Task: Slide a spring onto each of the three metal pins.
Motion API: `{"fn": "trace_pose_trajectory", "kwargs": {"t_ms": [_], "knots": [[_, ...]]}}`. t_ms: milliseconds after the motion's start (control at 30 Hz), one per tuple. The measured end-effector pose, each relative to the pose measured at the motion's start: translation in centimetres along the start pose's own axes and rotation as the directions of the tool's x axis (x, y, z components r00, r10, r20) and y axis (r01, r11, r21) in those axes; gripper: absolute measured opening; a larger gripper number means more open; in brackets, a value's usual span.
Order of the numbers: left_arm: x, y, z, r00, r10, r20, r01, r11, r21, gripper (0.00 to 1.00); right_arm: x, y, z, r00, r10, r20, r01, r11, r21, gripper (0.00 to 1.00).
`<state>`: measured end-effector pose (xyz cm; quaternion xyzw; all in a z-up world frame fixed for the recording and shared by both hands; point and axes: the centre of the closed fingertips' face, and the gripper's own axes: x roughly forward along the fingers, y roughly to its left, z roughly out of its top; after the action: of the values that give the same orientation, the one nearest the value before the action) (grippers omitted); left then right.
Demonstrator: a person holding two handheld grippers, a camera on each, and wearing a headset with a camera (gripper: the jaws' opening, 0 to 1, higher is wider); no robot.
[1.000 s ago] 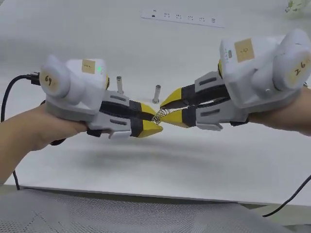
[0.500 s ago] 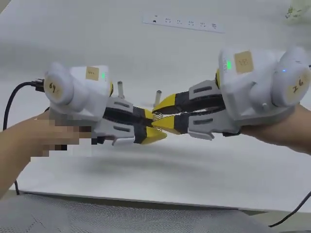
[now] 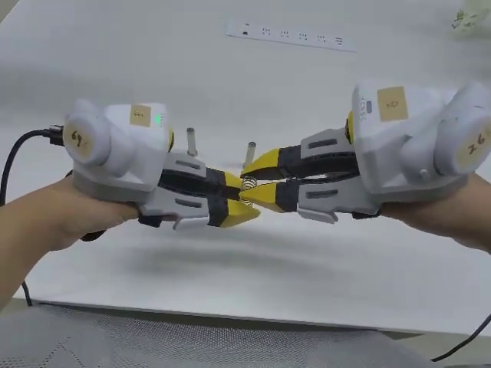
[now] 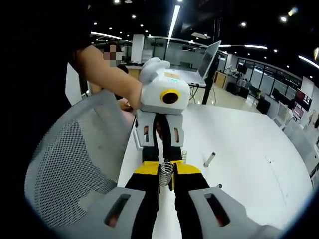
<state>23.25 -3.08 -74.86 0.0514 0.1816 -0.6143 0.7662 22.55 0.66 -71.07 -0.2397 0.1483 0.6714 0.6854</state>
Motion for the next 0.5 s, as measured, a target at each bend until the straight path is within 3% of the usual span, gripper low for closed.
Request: {"fn": "trace_pose_trajectory", "kwargs": {"t_ms": [500], "knots": [[-0.12, 0.22, 0.21, 0.9999, 0.009, 0.012, -0.009, 1.000, -0.011, 0.03, -0.06, -0.06, 0.20, 0.9999, 0.006, -0.010, -0.006, 1.000, -0.012, 0.07]]}}
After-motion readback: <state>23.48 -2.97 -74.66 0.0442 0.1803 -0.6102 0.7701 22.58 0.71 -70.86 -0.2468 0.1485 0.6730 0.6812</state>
